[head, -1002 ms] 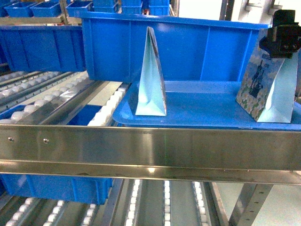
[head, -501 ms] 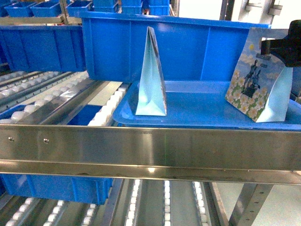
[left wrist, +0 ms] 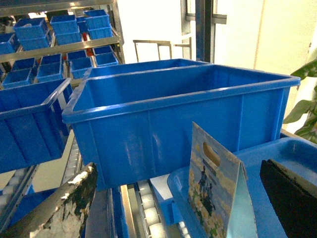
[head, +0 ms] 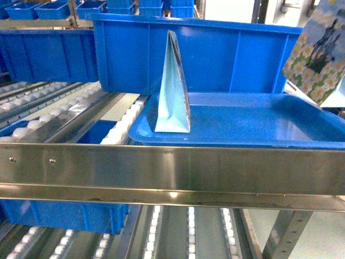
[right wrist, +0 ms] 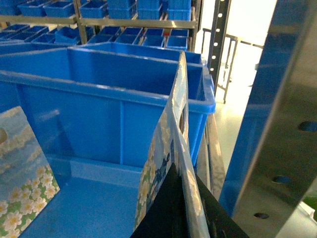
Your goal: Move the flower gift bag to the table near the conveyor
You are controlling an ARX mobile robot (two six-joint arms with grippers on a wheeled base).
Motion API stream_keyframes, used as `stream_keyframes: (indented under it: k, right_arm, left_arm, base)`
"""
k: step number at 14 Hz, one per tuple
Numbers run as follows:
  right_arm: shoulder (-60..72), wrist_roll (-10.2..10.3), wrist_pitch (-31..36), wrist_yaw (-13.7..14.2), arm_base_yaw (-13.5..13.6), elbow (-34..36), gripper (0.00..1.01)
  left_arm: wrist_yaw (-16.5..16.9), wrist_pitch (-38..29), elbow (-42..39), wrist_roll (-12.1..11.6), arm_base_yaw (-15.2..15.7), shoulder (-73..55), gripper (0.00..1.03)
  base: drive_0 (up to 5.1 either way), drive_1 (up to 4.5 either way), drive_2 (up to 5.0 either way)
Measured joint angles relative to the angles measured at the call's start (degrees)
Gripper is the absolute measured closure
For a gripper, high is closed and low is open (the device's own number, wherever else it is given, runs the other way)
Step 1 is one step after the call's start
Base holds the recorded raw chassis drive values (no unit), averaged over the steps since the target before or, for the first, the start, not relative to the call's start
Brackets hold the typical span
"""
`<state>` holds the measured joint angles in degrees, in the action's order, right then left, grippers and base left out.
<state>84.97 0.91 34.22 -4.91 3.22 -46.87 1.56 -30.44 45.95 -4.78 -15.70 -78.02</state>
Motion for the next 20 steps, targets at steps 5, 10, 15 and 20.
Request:
stream_keyframes:
  k: [5, 10, 15, 20]
  right_arm:
    - [-22.05, 1.25, -2.93, -0.79, -5.20, 11.91, 0.99]
    - [-41.33, 2.38, -4.11, 0.55, -10.51, 25.27, 0.99]
    - [-41.70, 2.69, -4.13, 1.73, -12.24, 27.02, 0.99]
    - [-41.72, 2.73, -4.15, 1.73, -12.22, 27.02, 0.99]
  left_arm:
    - [-0.04, 0.00, 0.00, 0.00, 0.00, 0.00, 0.05]
    - [-0.07, 0.00, 0.00, 0.00, 0.00, 0.00, 0.05]
    - [-0.07, 0.00, 0.00, 0.00, 0.00, 0.00, 0.05]
    - [-1.68, 1.46, 3.54, 0.00, -2.29, -2.95, 0.05]
  base:
    - [0.0, 0.00, 0.0]
    - [0.0, 0.00, 0.0]
    - [0.0, 0.00, 0.0]
    - [0.0, 0.00, 0.0]
